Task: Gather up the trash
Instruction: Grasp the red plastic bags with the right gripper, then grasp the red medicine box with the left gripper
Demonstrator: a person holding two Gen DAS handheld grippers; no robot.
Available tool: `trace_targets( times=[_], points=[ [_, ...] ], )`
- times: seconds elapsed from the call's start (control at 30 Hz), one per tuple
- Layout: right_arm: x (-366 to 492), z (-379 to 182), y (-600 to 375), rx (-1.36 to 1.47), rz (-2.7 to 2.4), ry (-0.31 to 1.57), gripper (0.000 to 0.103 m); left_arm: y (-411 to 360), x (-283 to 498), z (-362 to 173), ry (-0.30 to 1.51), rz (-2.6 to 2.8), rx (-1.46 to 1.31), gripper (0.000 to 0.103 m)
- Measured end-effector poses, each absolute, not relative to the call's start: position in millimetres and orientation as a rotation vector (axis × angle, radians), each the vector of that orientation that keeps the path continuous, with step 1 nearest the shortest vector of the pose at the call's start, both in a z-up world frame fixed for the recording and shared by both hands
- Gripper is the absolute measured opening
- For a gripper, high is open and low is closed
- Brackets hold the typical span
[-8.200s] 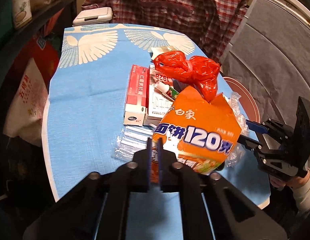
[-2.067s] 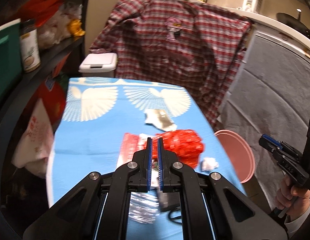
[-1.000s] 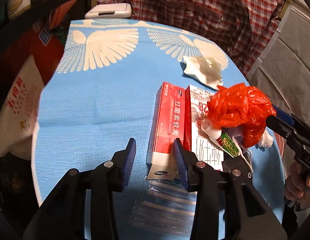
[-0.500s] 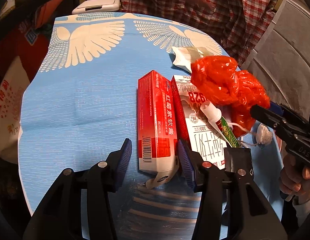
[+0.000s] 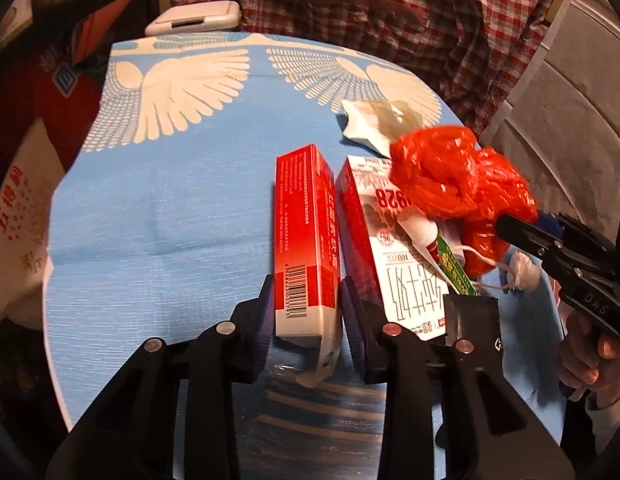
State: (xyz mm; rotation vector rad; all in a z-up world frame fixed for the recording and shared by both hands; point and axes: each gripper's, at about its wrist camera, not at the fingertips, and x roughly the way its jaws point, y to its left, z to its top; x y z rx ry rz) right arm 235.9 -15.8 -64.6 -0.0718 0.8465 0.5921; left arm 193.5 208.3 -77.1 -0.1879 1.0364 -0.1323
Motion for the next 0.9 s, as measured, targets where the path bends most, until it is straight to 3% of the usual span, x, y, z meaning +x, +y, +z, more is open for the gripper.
trace_targets(
  times=[0.23, 0.9],
  points=[
    [228.0, -51.3, -23.7, -0.068, 0.581, 0.816, 0.028, 212.8, 188.8, -60.5, 0.998, -0.096, -0.195, 0.028],
    [197.9, -5.7, -56.2, -0.03, 0.553, 0.723, 0.027, 192.7, 163.0, -15.2, 0.899, -0.031, -0.159, 0.027]
  ],
)
